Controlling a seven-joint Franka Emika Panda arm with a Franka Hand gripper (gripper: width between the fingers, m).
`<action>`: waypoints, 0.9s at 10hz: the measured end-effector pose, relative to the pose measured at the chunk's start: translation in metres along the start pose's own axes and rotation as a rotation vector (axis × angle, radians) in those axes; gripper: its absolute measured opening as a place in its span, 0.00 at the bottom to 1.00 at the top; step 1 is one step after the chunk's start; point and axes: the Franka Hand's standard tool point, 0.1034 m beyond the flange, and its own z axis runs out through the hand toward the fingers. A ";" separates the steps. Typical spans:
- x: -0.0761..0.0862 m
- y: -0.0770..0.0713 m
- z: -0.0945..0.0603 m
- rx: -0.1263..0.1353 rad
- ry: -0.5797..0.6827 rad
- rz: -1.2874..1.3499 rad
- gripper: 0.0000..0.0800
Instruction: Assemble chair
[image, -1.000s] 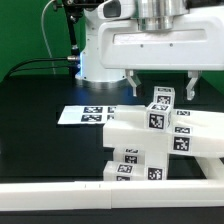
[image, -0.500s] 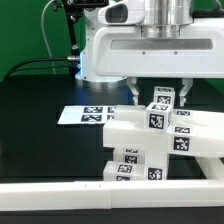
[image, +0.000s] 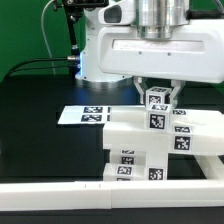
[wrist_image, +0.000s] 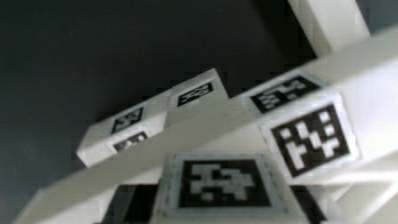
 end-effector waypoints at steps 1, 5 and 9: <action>-0.001 -0.001 0.000 0.004 0.002 0.148 0.33; -0.002 -0.004 0.000 0.027 -0.006 0.529 0.33; -0.003 -0.005 0.000 0.029 -0.013 0.479 0.76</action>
Offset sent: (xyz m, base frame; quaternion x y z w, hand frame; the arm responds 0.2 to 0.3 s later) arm -0.0073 -0.0049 -0.0027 0.0114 0.0114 0.2986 0.9543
